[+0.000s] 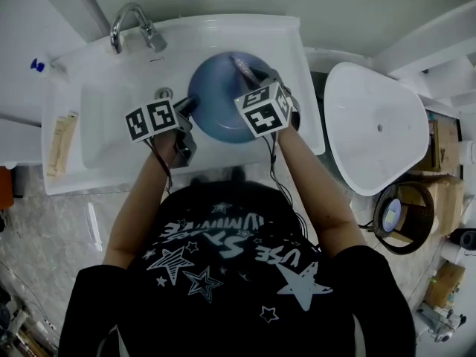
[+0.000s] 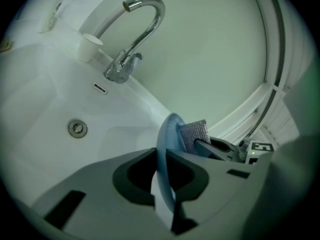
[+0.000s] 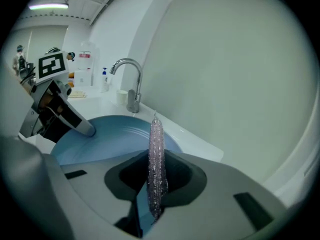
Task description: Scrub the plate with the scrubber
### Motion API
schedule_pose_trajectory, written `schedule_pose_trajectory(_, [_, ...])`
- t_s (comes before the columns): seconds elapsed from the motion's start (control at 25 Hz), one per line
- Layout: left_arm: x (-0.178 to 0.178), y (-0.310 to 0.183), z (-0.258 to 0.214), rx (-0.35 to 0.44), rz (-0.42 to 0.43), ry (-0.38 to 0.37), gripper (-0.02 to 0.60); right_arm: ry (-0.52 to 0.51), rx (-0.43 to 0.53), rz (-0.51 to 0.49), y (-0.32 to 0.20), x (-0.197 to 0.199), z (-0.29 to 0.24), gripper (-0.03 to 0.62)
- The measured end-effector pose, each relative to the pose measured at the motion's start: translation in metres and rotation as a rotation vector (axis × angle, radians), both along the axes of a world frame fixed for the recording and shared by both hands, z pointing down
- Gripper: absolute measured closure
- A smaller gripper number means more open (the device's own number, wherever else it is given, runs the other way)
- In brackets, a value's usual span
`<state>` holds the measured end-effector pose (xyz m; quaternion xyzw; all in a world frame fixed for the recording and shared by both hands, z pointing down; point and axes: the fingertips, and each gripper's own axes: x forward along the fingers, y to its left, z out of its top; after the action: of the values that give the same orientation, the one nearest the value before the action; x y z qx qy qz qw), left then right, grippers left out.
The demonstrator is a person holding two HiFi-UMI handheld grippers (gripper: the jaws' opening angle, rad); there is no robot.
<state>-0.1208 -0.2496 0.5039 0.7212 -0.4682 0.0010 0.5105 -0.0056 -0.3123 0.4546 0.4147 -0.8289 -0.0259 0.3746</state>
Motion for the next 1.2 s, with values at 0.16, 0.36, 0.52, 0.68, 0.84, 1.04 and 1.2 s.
schedule_pose_trajectory(0.16, [-0.005, 0.0, 0.002, 0.011, -0.012, -0.012, 0.545, -0.069, -0.051, 0.101, -0.004, 0.018, 0.004, 0.514])
schedule_pose_trajectory(0.36, [-0.013, -0.002, 0.001, 0.03, -0.038, -0.008, 0.545, -0.164, -0.103, 0.187, -0.004, 0.036, 0.002, 0.514])
schedule_pose_trajectory(0.52, [-0.016, -0.005, -0.001, 0.04, -0.05, 0.005, 0.545, -0.21, -0.12, 0.234, -0.002, 0.05, 0.0, 0.514])
schedule_pose_trajectory(0.68, [-0.019, -0.008, -0.002, 0.04, -0.073, 0.028, 0.544, -0.27, -0.156, 0.279, 0.003, 0.059, -0.001, 0.514])
schedule_pose_trajectory(0.84, [-0.024, -0.012, -0.003, 0.041, -0.097, 0.036, 0.544, -0.323, -0.207, 0.294, 0.016, 0.058, 0.004, 0.514])
schedule_pose_trajectory(1.04, [-0.023, -0.02, -0.006, 0.051, -0.105, 0.018, 0.543, -0.375, -0.272, 0.269, 0.036, 0.047, 0.01, 0.514])
schedule_pose_trajectory(1.2, [-0.011, -0.019, -0.002, 0.023, -0.021, -0.037, 0.544, -0.366, -0.221, 0.108, 0.042, 0.025, -0.01, 0.514])
